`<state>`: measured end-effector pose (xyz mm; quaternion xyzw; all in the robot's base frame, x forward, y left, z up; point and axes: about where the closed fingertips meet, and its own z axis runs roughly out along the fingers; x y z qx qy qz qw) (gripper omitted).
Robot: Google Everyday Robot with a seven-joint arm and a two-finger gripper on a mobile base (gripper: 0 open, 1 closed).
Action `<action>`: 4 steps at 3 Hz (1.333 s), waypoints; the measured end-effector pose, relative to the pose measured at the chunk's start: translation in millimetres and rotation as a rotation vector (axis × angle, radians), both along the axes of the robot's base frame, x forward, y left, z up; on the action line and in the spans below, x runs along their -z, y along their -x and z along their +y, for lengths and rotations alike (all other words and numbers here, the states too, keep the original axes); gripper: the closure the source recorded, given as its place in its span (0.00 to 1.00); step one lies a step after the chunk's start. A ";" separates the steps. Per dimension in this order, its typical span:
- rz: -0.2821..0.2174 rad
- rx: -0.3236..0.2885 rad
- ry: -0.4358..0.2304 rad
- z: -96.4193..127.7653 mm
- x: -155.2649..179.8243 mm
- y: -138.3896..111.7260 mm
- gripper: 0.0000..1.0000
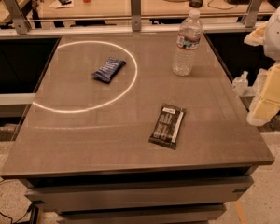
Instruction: Move rxbar chocolate near rxbar blueberry
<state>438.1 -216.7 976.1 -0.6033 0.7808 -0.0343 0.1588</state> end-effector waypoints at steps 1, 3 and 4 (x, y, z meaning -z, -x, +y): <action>0.000 0.000 0.000 0.0 0.0 0.0 0.00; -0.001 0.134 -0.208 20.4 25.5 18.0 0.00; -0.044 0.134 -0.303 37.1 47.3 23.4 0.00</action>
Offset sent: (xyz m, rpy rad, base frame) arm -0.0105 0.0090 -0.0287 0.2430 0.0584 -0.1790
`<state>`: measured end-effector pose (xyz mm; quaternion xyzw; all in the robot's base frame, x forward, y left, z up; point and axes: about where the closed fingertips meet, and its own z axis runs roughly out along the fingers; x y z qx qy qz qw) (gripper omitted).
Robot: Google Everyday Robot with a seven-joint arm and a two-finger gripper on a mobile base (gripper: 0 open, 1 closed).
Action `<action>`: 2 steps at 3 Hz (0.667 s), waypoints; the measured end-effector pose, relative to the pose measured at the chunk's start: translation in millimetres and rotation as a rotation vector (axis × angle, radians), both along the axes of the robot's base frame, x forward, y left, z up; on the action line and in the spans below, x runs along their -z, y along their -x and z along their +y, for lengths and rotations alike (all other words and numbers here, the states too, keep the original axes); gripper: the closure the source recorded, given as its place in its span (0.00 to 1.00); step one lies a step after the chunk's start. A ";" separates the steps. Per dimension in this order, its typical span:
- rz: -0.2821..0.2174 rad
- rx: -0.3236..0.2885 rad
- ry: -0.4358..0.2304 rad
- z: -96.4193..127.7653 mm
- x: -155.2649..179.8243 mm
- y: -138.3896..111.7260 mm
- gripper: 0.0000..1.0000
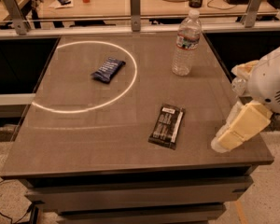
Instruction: Move rxbar chocolate near rxbar blueberry
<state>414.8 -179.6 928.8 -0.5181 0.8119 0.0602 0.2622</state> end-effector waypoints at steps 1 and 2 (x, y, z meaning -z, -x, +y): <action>-0.045 -0.003 -0.040 12.4 27.1 -5.4 0.00; -0.048 0.016 -0.067 21.3 52.5 -13.9 0.00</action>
Offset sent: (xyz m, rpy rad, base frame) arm 0.0246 0.0294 -0.0845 0.1035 -0.0478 -0.0485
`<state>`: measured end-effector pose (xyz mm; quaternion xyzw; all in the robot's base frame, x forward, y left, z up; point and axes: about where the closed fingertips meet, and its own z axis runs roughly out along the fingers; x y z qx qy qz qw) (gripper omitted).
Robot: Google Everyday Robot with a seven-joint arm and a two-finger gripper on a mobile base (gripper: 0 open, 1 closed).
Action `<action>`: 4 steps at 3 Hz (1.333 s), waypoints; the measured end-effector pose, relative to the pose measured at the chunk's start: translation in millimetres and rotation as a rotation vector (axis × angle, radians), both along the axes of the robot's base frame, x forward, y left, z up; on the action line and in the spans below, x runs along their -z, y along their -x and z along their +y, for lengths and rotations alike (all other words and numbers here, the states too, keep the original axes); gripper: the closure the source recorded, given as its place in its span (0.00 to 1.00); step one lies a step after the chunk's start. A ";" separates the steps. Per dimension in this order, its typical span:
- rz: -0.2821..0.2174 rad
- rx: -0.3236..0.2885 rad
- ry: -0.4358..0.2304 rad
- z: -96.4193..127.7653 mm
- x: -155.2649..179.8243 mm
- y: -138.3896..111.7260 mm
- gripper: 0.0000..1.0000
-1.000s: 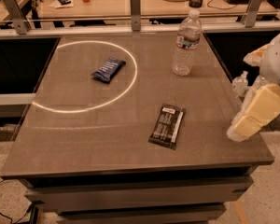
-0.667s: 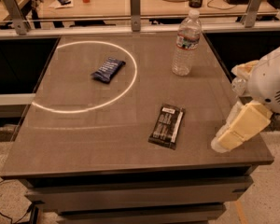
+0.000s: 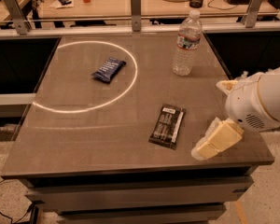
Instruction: Move rxbar chocolate near rxbar blueberry
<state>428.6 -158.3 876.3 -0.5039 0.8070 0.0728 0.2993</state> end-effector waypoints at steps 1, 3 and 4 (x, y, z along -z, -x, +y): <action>0.047 0.035 -0.080 8.4 20.6 -9.2 0.00; 0.074 0.047 -0.179 27.7 29.2 -15.6 0.00; 0.068 0.026 -0.195 41.6 28.8 -16.4 0.00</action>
Offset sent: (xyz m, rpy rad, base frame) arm 0.0271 0.0271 -0.0395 0.2652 0.1049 -0.0576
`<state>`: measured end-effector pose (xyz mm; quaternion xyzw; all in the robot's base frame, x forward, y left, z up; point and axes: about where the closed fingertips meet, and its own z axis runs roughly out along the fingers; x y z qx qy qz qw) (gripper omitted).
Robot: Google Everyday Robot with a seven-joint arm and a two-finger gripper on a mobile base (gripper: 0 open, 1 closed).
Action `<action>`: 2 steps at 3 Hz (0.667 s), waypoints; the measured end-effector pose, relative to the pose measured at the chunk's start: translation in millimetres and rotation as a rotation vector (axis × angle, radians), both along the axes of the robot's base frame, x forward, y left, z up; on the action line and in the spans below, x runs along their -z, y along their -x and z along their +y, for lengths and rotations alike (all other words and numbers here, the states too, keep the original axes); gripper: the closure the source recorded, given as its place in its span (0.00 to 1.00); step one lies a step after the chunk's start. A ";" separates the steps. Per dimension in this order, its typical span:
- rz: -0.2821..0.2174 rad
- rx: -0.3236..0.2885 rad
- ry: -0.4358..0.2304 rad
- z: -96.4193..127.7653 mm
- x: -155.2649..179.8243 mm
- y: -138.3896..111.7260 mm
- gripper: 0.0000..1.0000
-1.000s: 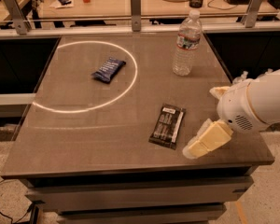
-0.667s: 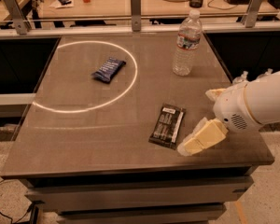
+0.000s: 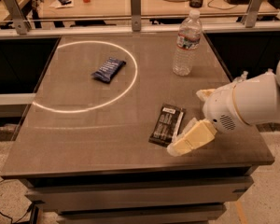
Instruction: Move rxbar chocolate near rxbar blueberry
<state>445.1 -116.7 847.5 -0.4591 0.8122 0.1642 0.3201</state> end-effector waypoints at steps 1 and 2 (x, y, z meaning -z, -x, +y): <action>-0.008 -0.038 -0.011 17.5 5.1 -4.6 0.00; -0.018 -0.081 -0.021 32.2 13.5 -11.6 0.00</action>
Offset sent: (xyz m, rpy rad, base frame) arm 0.0228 0.0491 -0.0291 0.0410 -0.0245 0.1342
